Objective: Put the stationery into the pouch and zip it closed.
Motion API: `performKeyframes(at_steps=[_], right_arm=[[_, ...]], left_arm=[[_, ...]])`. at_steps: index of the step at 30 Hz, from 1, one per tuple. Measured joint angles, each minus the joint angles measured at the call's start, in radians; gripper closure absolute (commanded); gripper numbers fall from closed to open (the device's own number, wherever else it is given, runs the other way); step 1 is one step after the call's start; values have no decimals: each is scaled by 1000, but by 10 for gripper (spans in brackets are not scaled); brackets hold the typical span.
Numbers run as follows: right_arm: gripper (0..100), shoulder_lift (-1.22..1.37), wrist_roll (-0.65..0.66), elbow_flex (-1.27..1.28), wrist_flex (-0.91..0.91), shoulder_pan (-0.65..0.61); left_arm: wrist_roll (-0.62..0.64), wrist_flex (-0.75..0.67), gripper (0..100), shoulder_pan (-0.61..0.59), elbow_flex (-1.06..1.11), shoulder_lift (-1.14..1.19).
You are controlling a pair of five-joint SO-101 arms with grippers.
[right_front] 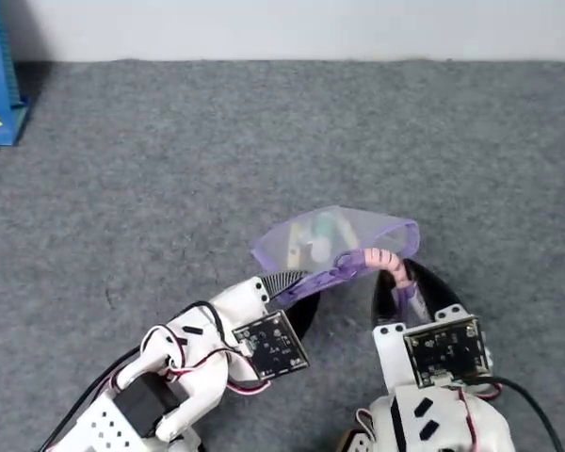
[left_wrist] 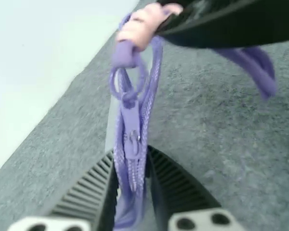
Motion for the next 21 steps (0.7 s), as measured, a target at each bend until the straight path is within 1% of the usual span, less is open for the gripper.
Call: performKeyframes(at_steps=[5, 7, 15, 19, 21], right_arm=[[991, 2, 40, 95, -118, 135], [991, 0, 43, 140, -161, 178], [991, 3, 48, 170, -253, 288], [991, 12, 48, 195, -324, 374], [991, 9, 68, 233, -381, 433]], left_arm=[[-2, 32, 988, -15, -3, -2], [-23, 38, 988, -20, -2, -2], [-48, 80, 988, -28, 3, -32], [-48, 152, 988, -35, 26, -132], [-48, 219, 988, -40, 38, -201]])
